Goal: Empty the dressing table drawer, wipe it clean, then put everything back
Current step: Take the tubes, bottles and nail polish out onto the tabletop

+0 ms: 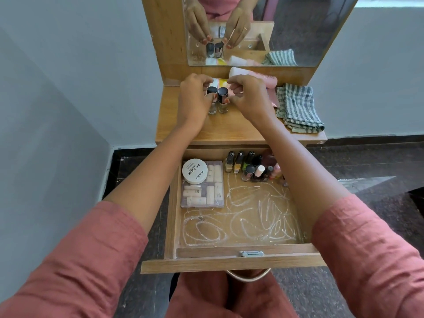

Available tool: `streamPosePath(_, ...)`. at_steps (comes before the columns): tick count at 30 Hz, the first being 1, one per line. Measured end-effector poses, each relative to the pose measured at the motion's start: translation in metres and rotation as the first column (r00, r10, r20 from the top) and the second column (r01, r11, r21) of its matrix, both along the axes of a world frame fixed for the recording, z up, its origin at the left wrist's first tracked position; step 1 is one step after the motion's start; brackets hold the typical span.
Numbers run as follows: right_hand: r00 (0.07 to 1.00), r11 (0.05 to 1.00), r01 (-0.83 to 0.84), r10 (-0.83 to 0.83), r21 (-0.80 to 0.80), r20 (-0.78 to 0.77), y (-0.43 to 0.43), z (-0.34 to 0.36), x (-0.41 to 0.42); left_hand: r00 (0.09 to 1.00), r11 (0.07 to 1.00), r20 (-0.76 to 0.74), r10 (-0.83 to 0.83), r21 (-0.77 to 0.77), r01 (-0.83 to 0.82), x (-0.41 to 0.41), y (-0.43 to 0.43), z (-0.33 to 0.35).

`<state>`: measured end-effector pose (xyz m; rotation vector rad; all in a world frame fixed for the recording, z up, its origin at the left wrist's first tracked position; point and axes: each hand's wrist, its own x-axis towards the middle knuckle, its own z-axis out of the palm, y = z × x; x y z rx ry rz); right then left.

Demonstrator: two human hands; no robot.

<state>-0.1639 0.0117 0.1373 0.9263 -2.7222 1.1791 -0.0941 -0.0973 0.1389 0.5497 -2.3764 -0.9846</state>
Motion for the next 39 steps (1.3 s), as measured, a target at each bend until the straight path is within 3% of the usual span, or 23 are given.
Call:
streamPosePath(8,1.000,1.000,0.001,-0.001,-0.015,-0.030,0.037,-0.006,0.025,0.996,0.994,-0.047,-0.076,0.076,0.080,0.026,0.036,-0.005)
streamPosePath(14,0.999,0.999,0.014,-0.015,0.036,0.032,0.078,-0.034,0.055,0.988,0.982,0.003,-0.151,0.110,0.150,0.054,0.070,-0.036)
streamPosePath(17,0.996,0.996,0.047,-0.053,0.078,0.070,0.095,-0.051,0.064,0.980,0.975,0.063,-0.187,0.134,0.177,0.062,0.084,-0.056)
streamPosePath(21,0.996,0.980,-0.034,0.016,0.196,0.091,0.109,-0.076,0.069,0.944,0.965,0.209,-0.256,0.112,0.237,0.065,0.105,-0.083)
streamPosePath(27,0.999,0.933,-0.049,0.043,0.356,0.023,0.117,-0.089,0.070,0.909,0.963,0.318,-0.269,0.057,0.265,0.063,0.115,-0.100)
streamPosePath(39,0.999,0.963,-0.034,0.026,0.268,0.034,0.117,-0.079,0.073,0.924,0.966,0.280,-0.260,0.083,0.246,0.061,0.114,-0.090)
